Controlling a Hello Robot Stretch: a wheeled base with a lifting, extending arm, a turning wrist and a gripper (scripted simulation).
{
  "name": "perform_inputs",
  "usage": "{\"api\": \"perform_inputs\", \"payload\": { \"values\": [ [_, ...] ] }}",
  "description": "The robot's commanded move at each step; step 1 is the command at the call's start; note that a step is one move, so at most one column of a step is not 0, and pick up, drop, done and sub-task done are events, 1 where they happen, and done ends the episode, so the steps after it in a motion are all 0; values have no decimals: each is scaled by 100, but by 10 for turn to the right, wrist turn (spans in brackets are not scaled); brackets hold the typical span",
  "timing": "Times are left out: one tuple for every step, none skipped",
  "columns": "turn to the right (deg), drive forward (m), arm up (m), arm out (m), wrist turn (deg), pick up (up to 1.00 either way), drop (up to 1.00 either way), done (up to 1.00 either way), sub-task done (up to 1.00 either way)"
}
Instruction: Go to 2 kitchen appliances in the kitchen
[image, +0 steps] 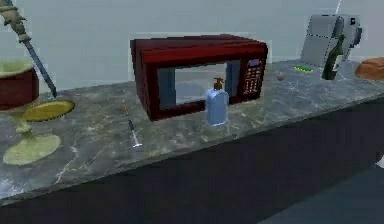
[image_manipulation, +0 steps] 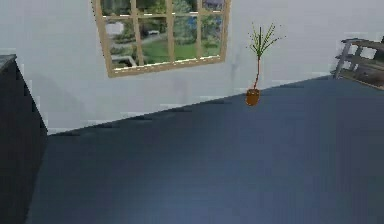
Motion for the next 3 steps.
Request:
{"api": "perform_inputs", "payload": {
  "values": [
    [0, 0, 0, 0, 0, 0, 0, 0, 100],
    [450, 0, 0, 0, 0, 0, 0, 0, 0],
    [210, 0, 0, 0, 0, 0, 0, 0, 0]
  ]
}}
